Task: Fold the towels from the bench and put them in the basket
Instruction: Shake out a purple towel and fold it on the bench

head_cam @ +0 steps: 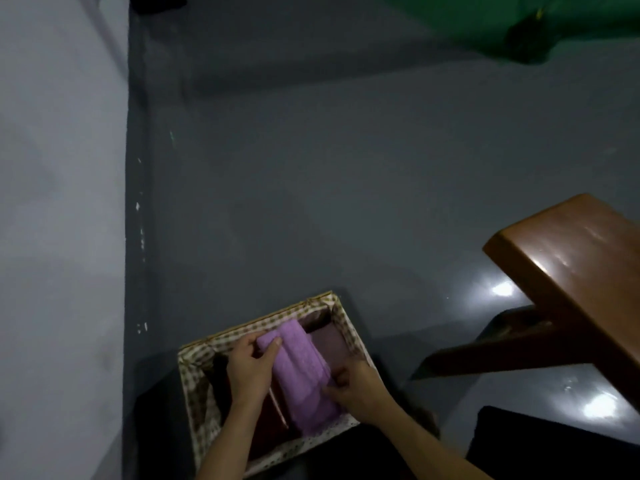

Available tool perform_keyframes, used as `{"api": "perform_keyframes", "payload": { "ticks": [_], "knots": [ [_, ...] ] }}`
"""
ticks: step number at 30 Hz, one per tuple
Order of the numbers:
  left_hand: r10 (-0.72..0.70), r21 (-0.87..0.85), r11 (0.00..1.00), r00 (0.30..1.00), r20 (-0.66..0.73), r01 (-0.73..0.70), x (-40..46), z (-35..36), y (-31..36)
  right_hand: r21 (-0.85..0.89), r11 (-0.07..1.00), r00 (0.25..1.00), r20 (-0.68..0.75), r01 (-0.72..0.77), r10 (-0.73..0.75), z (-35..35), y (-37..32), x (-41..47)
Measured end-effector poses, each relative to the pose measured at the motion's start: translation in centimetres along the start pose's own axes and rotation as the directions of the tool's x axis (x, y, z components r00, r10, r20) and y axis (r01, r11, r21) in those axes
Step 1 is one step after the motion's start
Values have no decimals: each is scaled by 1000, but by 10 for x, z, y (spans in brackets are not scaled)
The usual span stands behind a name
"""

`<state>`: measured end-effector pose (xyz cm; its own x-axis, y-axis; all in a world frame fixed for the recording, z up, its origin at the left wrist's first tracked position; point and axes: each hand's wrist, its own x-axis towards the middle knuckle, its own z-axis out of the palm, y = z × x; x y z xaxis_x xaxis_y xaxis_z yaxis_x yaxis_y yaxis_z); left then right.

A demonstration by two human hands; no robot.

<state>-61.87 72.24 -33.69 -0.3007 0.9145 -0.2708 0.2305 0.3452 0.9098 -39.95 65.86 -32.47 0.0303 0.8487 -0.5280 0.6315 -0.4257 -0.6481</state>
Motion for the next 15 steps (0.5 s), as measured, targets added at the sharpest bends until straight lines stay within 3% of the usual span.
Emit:
{"api": "perform_keyframes", "payload": {
  "ticks": [8,15],
  "knots": [
    [-139,133,981,990,-9,139,35,44,-63,3,975,973,60,-223,222,47,19,39],
    [-201,303,933,980,-10,195,32,52,-81,-47,965,958,116,-259,262,73,23,58]
  ]
}}
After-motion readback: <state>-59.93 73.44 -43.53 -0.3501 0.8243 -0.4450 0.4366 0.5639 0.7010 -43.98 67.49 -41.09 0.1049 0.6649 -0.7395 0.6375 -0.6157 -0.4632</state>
